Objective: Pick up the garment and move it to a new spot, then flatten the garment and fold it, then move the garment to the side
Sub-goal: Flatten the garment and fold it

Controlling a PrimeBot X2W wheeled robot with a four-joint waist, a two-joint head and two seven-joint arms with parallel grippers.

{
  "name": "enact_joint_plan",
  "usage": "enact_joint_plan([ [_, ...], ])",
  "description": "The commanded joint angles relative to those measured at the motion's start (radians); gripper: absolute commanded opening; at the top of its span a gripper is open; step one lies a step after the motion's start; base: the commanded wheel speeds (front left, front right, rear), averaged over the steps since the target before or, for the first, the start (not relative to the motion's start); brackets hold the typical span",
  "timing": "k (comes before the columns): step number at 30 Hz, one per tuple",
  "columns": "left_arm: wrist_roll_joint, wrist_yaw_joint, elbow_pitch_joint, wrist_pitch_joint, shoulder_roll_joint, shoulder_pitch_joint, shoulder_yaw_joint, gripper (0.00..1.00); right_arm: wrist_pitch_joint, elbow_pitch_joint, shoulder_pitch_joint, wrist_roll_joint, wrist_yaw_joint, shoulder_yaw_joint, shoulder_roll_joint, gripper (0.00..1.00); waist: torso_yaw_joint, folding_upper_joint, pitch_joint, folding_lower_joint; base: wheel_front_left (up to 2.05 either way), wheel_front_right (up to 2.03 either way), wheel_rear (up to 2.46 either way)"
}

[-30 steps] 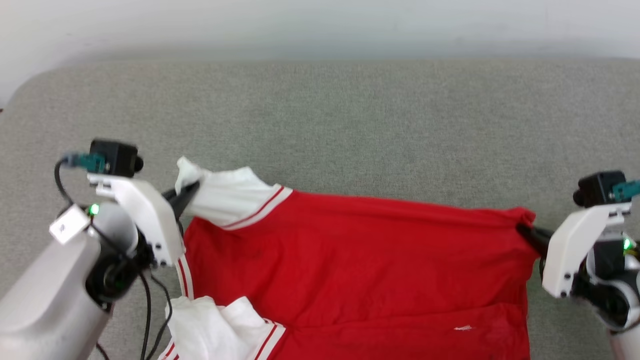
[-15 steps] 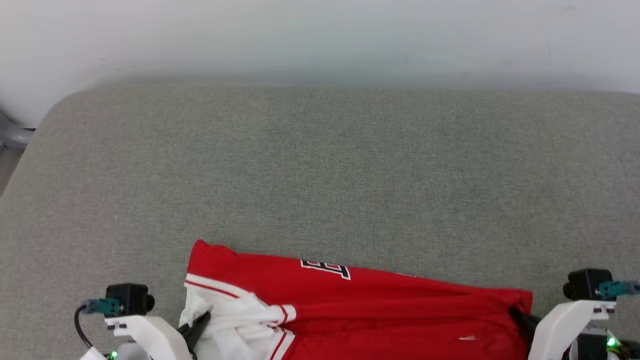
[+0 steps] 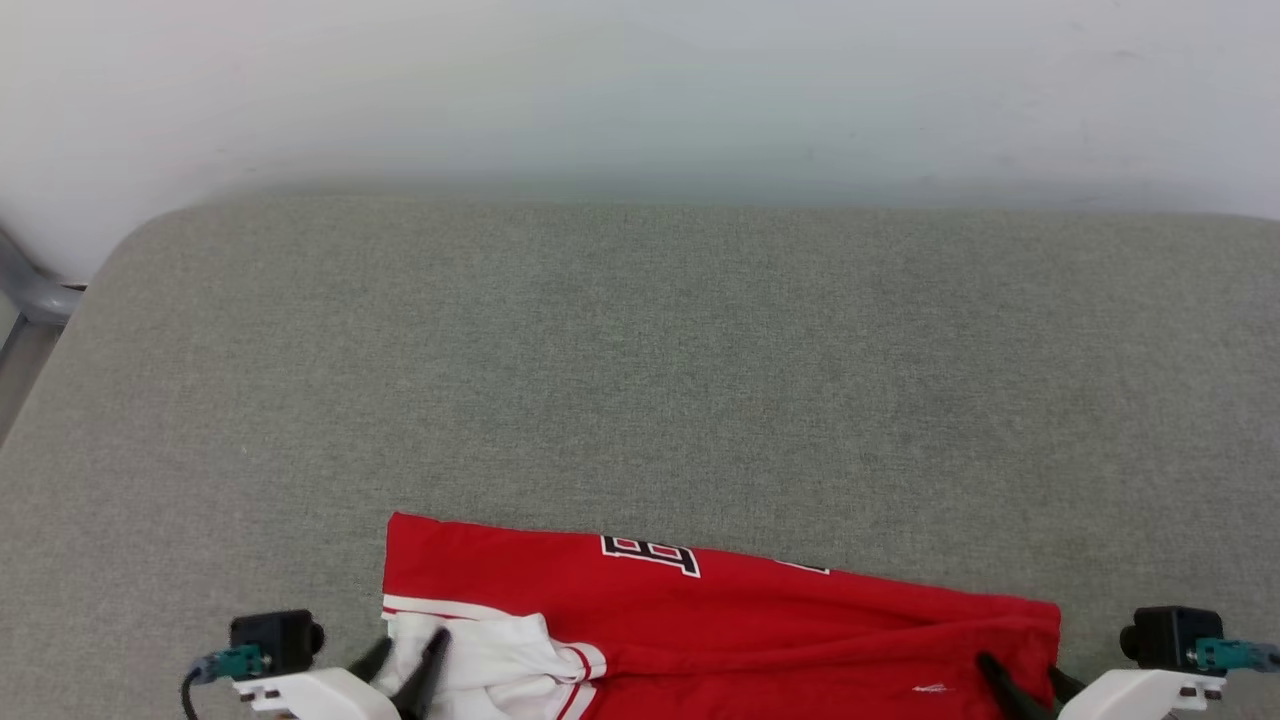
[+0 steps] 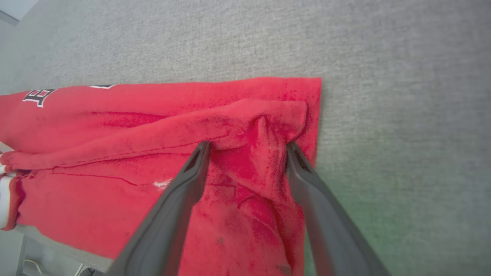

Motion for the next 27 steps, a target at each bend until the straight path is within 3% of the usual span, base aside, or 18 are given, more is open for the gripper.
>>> enact_joint_plan([
  [1,0.023,0.011,0.004,-0.034,0.007,-0.021,0.013,1.00,0.002,-0.010,0.025,0.012,-0.003,-0.007,-0.008,1.00,-0.001,0.0000,-0.007,0.0000,0.00,0.00,0.00],
  [8,0.126,0.048,-0.051,-0.179,0.000,-0.068,0.030,1.00,0.142,-0.170,0.084,0.055,-0.002,-0.025,-0.041,1.00,-0.012,0.0000,-0.031,0.0000,0.00,0.00,0.00],
  [16,0.279,0.118,-0.163,-0.241,-0.006,-0.095,0.089,1.00,0.277,-0.315,0.111,0.025,-0.002,-0.119,-0.075,1.00,0.001,0.0000,-0.030,0.0000,0.00,0.00,0.00],
  [27,0.539,0.131,-0.340,-0.245,-0.093,-0.073,0.210,1.00,0.368,-0.286,0.058,0.008,-0.002,-0.125,-0.076,1.00,0.064,0.0000,0.031,0.0000,0.00,0.00,0.00],
])
